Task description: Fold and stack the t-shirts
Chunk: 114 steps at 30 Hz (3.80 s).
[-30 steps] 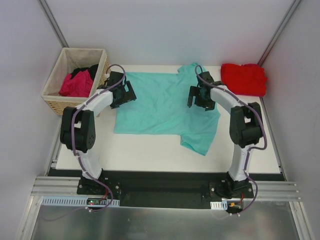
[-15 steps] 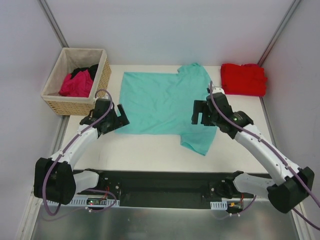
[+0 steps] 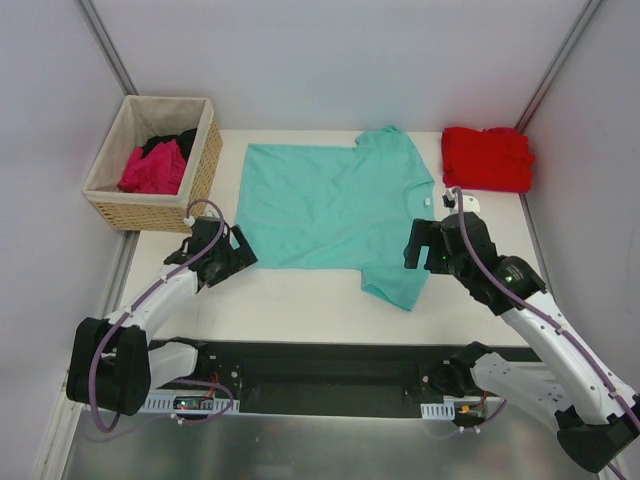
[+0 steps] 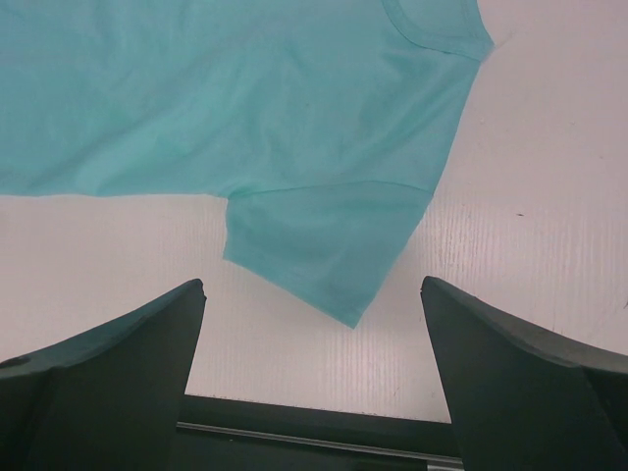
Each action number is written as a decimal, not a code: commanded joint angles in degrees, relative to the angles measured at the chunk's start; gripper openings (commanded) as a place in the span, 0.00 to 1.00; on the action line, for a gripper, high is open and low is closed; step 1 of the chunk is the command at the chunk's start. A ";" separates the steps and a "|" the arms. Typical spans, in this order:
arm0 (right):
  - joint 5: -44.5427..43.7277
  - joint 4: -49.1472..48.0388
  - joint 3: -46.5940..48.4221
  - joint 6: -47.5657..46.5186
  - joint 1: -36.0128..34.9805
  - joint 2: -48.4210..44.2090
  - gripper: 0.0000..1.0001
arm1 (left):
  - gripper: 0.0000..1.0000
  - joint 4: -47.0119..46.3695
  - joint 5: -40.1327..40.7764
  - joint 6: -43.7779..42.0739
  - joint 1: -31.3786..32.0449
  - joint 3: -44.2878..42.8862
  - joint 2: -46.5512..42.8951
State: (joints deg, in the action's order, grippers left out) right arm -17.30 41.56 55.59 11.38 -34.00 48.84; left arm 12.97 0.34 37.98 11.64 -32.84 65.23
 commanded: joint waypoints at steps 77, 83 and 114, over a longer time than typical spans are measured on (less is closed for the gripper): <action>7.28 -23.37 -40.74 19.12 3.15 -4.46 0.82 | 0.00 -15.43 -0.25 7.02 -6.45 6.38 8.95; 8.16 -23.98 -40.39 18.95 4.11 -2.44 0.54 | 0.00 -15.43 0.10 6.94 -6.45 6.47 9.04; 11.76 -22.22 -41.71 26.68 2.01 -3.40 0.40 | 0.00 -15.26 0.01 7.11 -6.89 6.82 8.33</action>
State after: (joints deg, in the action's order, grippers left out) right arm -5.96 14.33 15.14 36.05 -30.76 44.73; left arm -4.23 0.43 45.67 5.50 -27.14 74.08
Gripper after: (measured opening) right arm 0.408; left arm 0.008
